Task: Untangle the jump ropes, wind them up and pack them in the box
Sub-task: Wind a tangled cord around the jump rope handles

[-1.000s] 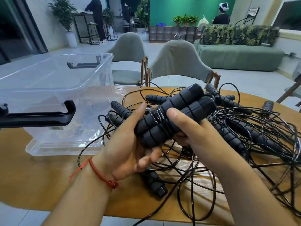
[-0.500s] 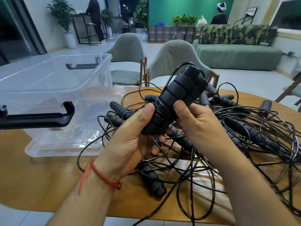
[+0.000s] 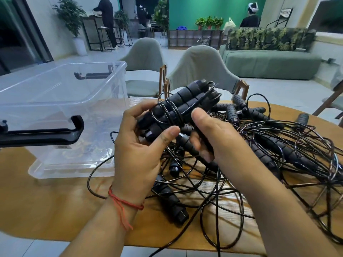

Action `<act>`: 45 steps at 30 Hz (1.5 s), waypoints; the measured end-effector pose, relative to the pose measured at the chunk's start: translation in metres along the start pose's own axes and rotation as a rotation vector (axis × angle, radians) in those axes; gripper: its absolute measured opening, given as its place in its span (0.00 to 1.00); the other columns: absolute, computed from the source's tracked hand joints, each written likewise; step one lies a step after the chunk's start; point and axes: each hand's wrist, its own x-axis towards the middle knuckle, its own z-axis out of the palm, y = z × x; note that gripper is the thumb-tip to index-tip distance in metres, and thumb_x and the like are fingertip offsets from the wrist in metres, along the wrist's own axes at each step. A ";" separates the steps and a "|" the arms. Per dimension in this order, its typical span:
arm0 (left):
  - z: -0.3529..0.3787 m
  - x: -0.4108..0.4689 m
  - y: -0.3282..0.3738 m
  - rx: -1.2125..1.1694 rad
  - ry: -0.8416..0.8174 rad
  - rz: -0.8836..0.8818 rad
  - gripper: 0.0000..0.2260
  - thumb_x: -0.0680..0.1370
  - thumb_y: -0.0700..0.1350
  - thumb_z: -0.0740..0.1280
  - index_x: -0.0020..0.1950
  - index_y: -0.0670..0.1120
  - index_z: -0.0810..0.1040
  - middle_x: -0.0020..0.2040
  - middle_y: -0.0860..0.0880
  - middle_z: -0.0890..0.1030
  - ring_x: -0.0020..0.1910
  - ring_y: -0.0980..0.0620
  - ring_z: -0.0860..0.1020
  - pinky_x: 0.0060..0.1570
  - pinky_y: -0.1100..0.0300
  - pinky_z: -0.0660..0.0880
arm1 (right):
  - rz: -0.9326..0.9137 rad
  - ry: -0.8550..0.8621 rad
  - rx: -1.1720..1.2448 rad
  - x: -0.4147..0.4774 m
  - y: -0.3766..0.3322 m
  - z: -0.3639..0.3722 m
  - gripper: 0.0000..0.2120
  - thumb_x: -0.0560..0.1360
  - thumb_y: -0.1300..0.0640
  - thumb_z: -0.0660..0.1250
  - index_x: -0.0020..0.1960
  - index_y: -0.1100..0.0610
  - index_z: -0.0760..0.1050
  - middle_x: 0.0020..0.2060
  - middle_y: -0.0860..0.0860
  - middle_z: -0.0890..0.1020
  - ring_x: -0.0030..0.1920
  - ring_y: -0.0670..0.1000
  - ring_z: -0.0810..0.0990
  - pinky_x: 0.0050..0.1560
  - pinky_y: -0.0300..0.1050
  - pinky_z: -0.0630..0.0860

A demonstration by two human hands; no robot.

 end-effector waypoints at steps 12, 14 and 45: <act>-0.002 -0.010 -0.016 0.307 -0.082 0.104 0.33 0.72 0.48 0.83 0.70 0.57 0.68 0.62 0.54 0.78 0.59 0.47 0.82 0.52 0.48 0.83 | -0.038 0.045 0.275 0.004 0.008 0.003 0.08 0.84 0.50 0.66 0.50 0.51 0.82 0.23 0.38 0.76 0.25 0.38 0.76 0.29 0.28 0.70; -0.003 -0.007 -0.012 0.159 -0.169 -0.021 0.24 0.76 0.53 0.78 0.67 0.57 0.70 0.58 0.52 0.81 0.55 0.48 0.84 0.49 0.48 0.85 | -0.028 0.057 0.280 0.004 0.008 0.000 0.10 0.83 0.50 0.66 0.53 0.54 0.83 0.23 0.38 0.76 0.26 0.38 0.77 0.30 0.29 0.70; -0.005 0.004 -0.010 -0.148 -0.209 -0.323 0.18 0.75 0.57 0.76 0.60 0.48 0.82 0.46 0.48 0.84 0.43 0.52 0.81 0.35 0.54 0.80 | -0.061 0.068 -0.169 0.005 0.014 0.001 0.27 0.88 0.40 0.52 0.37 0.42 0.80 0.36 0.54 0.82 0.34 0.47 0.76 0.39 0.40 0.71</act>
